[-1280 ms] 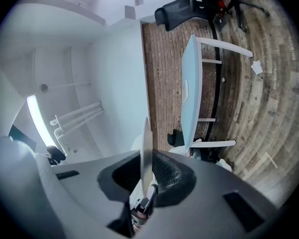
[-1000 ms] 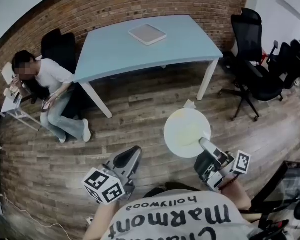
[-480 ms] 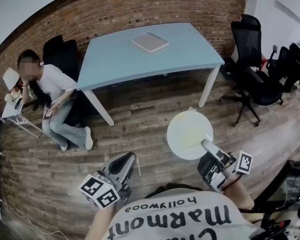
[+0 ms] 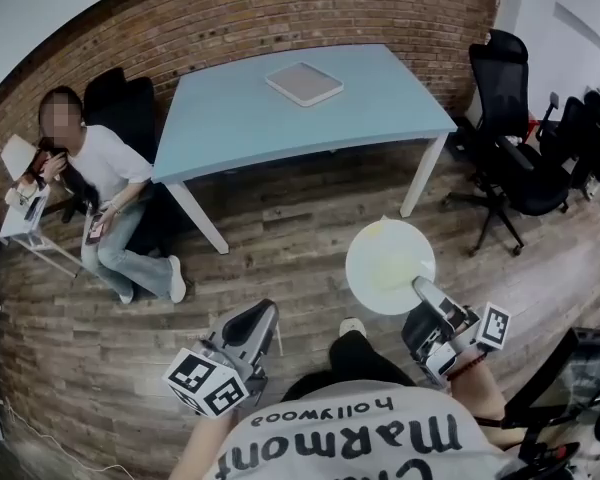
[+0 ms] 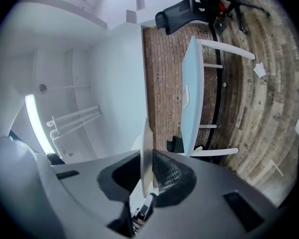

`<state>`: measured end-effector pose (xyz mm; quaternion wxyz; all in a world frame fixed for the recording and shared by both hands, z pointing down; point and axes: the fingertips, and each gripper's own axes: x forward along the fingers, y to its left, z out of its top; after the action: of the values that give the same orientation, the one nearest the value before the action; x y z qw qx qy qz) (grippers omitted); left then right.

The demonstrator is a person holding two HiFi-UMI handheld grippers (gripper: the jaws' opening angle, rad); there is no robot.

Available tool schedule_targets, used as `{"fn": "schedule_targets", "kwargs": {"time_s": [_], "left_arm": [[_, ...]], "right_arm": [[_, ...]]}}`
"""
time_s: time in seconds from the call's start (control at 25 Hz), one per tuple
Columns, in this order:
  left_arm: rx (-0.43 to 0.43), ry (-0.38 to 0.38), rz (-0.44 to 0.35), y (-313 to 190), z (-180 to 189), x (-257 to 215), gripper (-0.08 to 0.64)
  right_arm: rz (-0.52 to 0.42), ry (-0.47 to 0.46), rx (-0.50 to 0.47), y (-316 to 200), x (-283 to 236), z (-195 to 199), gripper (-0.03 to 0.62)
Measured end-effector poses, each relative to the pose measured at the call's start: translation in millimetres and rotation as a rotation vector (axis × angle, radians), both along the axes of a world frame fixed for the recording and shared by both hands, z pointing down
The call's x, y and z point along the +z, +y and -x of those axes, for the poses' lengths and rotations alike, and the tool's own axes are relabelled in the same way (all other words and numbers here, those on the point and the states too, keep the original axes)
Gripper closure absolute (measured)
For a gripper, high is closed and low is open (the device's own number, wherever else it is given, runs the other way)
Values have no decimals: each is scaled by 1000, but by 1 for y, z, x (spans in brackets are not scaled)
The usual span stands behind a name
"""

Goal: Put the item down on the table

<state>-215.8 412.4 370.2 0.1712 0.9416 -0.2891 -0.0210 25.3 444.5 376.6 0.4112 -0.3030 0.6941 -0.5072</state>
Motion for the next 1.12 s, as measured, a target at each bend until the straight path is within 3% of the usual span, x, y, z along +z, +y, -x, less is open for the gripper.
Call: {"fn": "schedule_targets", "kwargs": {"time_s": [0.6, 1.12], "left_arm": [[-82, 21, 91, -119, -49, 3, 535], [-148, 4, 123, -199, -99, 8, 535]], "right_arm": [[36, 9, -89, -141, 7, -51, 541], [71, 3, -158, -234, 17, -100, 541]]}}
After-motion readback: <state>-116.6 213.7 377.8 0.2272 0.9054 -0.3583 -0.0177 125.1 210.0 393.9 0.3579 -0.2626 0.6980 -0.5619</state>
